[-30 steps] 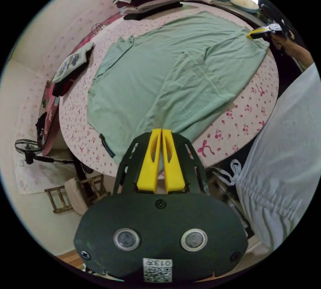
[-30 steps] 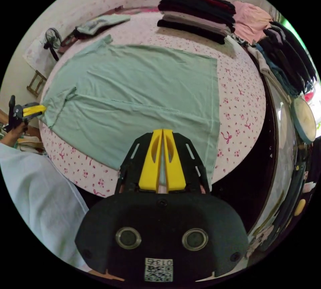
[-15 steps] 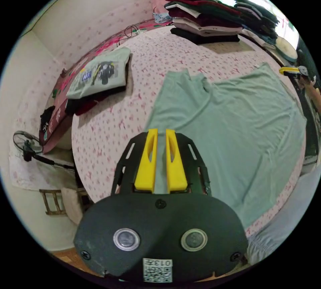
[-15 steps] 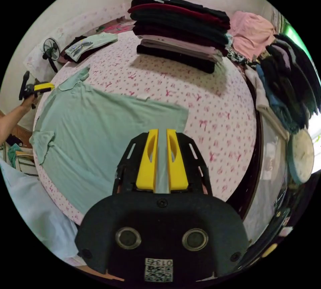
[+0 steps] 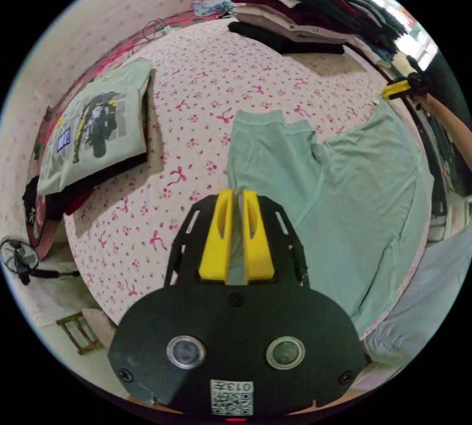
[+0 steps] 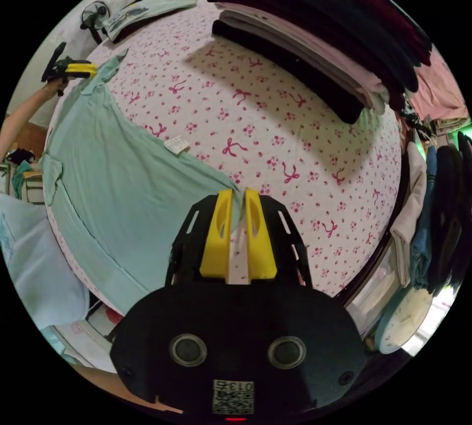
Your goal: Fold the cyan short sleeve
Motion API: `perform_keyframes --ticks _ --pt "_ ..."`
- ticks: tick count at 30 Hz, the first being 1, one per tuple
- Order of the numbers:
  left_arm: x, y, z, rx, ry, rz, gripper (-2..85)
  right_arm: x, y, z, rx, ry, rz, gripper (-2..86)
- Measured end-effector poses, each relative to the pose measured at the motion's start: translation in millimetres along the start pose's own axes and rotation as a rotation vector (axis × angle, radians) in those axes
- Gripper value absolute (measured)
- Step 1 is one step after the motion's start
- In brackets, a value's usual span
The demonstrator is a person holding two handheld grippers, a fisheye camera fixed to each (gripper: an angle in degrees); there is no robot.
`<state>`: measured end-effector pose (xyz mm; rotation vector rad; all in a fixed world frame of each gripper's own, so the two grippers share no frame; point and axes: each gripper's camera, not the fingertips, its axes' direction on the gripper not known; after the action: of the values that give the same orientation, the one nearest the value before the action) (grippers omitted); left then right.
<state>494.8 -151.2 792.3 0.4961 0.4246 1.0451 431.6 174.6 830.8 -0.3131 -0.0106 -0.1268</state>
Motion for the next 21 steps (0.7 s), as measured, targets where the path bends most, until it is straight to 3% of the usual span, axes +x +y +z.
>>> perform_keyframes --ticks 5,12,21 --pt "18.4 16.7 -38.4 0.078 -0.055 0.014 -0.1 -24.6 13.7 -23.5 0.044 0.131 -0.003 1.0" --pt "60.8 109.0 -124.9 0.278 -0.093 -0.03 -0.2 -74.3 75.2 -66.1 0.202 0.253 0.076 0.7" --pt "136.6 214.6 -142.3 0.241 -0.101 -0.071 -0.2 -134.6 170.3 -49.3 0.238 0.254 0.231 0.6"
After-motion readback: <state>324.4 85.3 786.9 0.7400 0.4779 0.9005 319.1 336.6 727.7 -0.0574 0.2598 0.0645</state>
